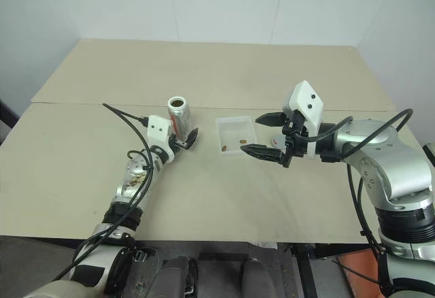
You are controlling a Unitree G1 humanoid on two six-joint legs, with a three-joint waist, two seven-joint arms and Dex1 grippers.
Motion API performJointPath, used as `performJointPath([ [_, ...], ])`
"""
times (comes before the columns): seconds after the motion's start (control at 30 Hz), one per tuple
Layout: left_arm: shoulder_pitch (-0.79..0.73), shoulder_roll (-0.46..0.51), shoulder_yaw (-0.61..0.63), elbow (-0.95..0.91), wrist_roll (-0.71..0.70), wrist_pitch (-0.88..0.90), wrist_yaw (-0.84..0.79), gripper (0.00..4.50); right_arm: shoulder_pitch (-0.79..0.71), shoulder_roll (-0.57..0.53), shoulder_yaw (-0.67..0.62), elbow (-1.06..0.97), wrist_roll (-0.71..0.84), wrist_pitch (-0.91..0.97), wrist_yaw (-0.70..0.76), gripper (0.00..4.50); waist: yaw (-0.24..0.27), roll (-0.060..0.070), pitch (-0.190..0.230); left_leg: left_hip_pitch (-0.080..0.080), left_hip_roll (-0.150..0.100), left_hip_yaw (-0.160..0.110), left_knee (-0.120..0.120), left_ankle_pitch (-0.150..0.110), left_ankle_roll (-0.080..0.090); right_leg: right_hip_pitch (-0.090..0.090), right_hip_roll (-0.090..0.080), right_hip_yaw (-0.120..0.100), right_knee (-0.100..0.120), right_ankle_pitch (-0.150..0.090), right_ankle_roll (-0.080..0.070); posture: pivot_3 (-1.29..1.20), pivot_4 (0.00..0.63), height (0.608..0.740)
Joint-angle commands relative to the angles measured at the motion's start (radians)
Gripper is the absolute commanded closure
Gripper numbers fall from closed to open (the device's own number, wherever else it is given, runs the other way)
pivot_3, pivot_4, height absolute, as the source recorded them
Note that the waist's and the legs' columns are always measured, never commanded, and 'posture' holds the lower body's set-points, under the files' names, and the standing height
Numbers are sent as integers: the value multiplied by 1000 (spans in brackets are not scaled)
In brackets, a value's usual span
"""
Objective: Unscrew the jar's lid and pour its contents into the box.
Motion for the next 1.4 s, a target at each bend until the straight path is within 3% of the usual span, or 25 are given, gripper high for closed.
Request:
performJointPath([
  [0.03,89,63,-20,-215,-17,96,-74,16,6,-6,-31,-44,9,-18,-4,0,-5,0,0,0,0,0,0,0,0,0,0,0,0,0,0,0,150,740],
  [0.2,230,191,-14,-496,-89,256,-209,16,33,-13,-46,-60,14,-12,-8,0,-6,0,0,1,1,-3,-1,0,0,0,0,1,0,0,0,0,150,740],
  [0.37,299,389,65,-693,-212,367,-379,16,54,-14,-52,-60,15,-16,-5,0,-3,0,0,4,2,-3,-1,0,0,2,0,1,1,0,0,0,150,740],
  [0.53,294,576,158,-758,-360,422,-585,16,61,-21,-59,-58,17,-18,4,0,-7,1,0,7,2,-2,-1,0,0,4,1,2,1,0,0,0,150,740],
  [0.73,220,787,254,-702,-546,417,-913,16,71,-62,-72,-29,7,-61,61,0,-9,1,0,7,3,4,-2,0,0,3,1,2,0,0,-1,0,150,740],
  [0.9,166,831,275,-689,-615,442,-982,16,60,-87,-64,6,-15,-88,80,0,-12,1,0,8,3,5,-2,0,0,3,1,2,0,-1,-1,0,150,740],
  [1.4,180,798,252,-733,-633,451,-941,16,131,-104,-108,-55,1,-78,55,0,-13,1,0,7,3,5,-3,0,0,3,2,3,0,-1,-1,0,150,740],
])
